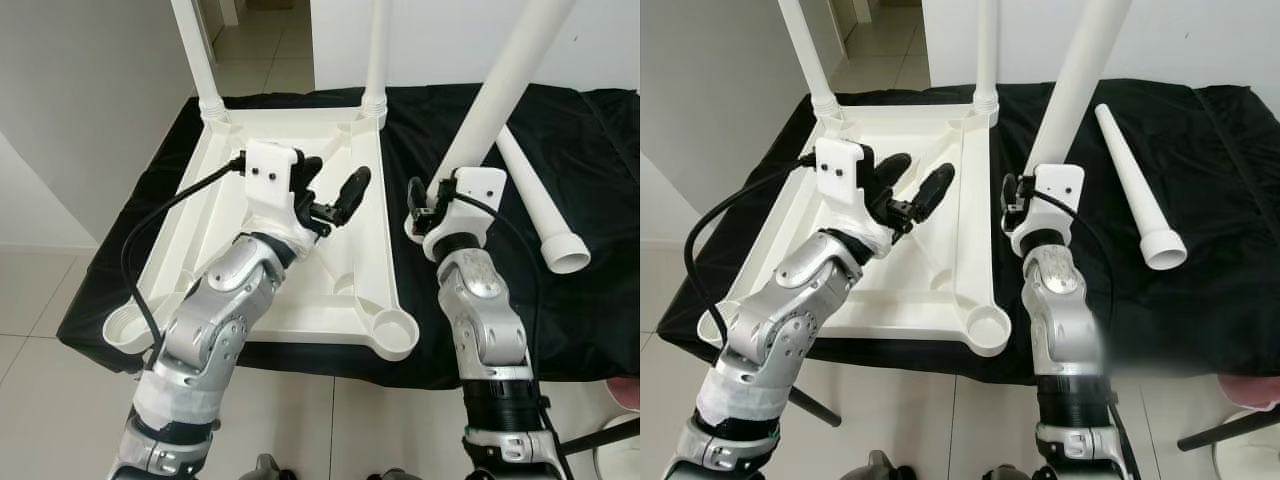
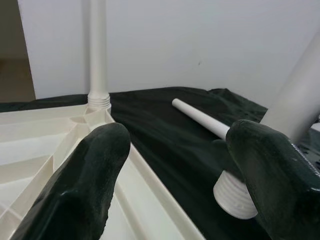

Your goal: Building children table

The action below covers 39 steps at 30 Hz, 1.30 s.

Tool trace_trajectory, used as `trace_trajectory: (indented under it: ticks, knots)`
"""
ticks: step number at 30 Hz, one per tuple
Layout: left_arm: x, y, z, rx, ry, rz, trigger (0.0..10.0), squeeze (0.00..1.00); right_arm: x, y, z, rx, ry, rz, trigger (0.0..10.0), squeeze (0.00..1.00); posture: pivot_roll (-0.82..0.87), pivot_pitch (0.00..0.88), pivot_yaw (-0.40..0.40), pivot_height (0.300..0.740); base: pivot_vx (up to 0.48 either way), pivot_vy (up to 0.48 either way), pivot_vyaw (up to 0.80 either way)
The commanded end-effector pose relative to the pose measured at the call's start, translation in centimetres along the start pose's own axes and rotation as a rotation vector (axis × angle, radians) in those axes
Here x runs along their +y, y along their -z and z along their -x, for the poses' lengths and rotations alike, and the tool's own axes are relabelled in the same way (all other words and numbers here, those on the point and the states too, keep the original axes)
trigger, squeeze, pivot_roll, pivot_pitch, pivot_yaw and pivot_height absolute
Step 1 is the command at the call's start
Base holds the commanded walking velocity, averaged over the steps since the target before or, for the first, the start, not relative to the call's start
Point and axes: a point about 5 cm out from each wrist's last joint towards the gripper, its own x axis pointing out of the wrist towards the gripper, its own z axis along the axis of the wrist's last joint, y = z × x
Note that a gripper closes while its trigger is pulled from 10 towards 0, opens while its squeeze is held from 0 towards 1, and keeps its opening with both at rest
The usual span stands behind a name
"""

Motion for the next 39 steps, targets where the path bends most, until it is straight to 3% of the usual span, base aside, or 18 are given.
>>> trace_trajectory:
  ticks: [1, 2, 3, 5, 11, 17, 21, 23, 24, 32, 37, 39]
  knots:
    - [0.3, 0.3, 0.7, 0.007, 0.006, -0.051, 10.0, 0.00, 0.3, -0.2, 0.6, -0.031, 0.016, 0.001, 10.0, 0.00, -0.03, 0.057, 0.068, 0.740, 0.000, 0.000, 0.00]
    - [0.3, 0.3, 0.7, 0.007, 0.006, -0.051, 10.0, 0.00, 0.3, -0.2, 0.6, -0.031, 0.016, 0.001, 10.0, 0.00, -0.03, 0.057, 0.068, 0.740, 0.000, 0.000, 0.00]
    - [1.2, 0.9, 1.3, 0.023, -0.082, -0.075, 10.0, 0.00, 0.2, 0.2, 1.3, -0.027, 0.041, -0.004, 10.0, 0.00, -0.04, 0.056, 0.071, 0.740, 0.000, 0.000, 0.00]
    - [1.2, 0.9, 1.3, 0.023, -0.082, -0.075, 10.0, 0.00, 0.2, 0.2, 1.3, -0.027, 0.041, -0.004, 10.0, 0.00, -0.04, 0.056, 0.071, 0.740, 0.000, 0.000, 0.00]
    - [3.5, 2.5, 2.9, 0.106, -0.256, -0.151, 10.0, 0.00, -0.1, 1.4, 2.5, 0.008, 0.081, 0.001, 10.0, 0.00, -0.04, 0.064, 0.074, 0.740, 0.000, 0.000, 0.00]
    - [3.5, 2.6, 3.5, 0.111, -0.236, -0.159, 10.0, 0.00, -0.1, 1.7, 2.8, 0.019, 0.081, 0.002, 10.0, 0.00, -0.04, 0.068, 0.072, 0.740, 0.000, 0.000, 0.00]
    - [3.1, 3.5, 4.7, 0.149, -0.177, -0.224, 10.0, 0.00, -0.1, 2.2, 3.3, 0.032, 0.083, 0.009, 10.0, 0.00, -0.04, 0.069, 0.073, 0.740, 0.000, 0.000, 0.00]
    - [3.3, 3.9, 5.0, 0.167, -0.195, -0.223, 10.0, 0.00, -0.2, 2.2, 3.3, 0.032, 0.085, 0.012, 10.0, 0.00, -0.04, 0.069, 0.073, 0.740, 0.000, 0.000, 0.00]
    - [3.7, 4.4, 5.2, 0.177, -0.255, -0.244, 10.0, 0.00, -0.2, 2.2, 3.3, 0.028, 0.080, 0.011, 10.0, 0.00, -0.05, 0.065, 0.078, 0.740, 0.000, 0.000, 0.00]
    - [4.3, 5.0, 4.8, 0.180, -0.415, -0.222, 10.0, 0.00, -0.3, 2.5, 3.4, 0.029, 0.101, 0.030, 10.0, 0.00, -0.05, 0.053, 0.076, 0.740, 0.000, 0.000, 0.00]
    - [4.2, 5.0, 4.7, 0.182, -0.409, -0.228, 10.0, 0.00, -0.4, 2.6, 3.5, 0.033, 0.118, 0.050, 10.0, 0.00, -0.05, 0.054, 0.074, 0.740, 0.000, 0.000, 0.00]
    - [3.7, 5.0, 4.9, 0.183, -0.333, -0.231, 10.0, 0.00, -0.5, 2.9, 3.5, 0.048, 0.126, 0.066, 10.0, 0.00, -0.05, 0.060, 0.064, 0.740, 0.000, 0.000, 0.00]
